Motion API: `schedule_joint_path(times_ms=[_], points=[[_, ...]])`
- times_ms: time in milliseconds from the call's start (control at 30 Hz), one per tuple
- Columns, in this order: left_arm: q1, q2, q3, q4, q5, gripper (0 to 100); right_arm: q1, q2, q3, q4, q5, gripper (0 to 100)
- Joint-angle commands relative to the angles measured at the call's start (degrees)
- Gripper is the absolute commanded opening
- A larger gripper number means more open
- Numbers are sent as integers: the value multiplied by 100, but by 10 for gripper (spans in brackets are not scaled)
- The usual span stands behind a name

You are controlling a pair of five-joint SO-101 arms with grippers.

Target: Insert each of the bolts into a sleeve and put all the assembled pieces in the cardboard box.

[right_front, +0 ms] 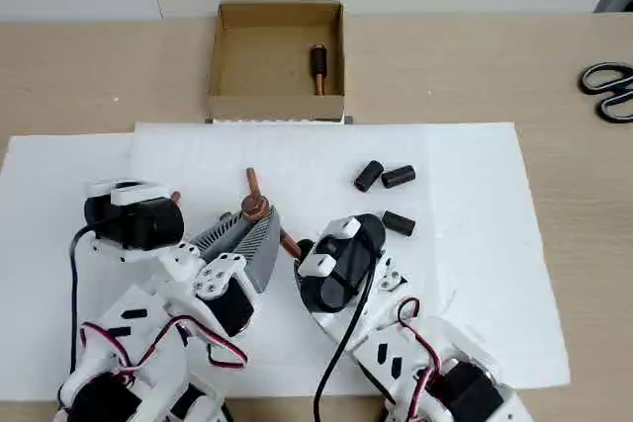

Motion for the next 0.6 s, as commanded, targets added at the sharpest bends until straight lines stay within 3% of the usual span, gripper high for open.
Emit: schedule_joint_path(times_ms=[0, 567], points=[[0, -18, -277, -105, -26, 5, 40, -48, -79, -171, 79, 4], [-35, -18, -242, -475, -26, 5, 40, -48, -79, -127, 79, 4]])
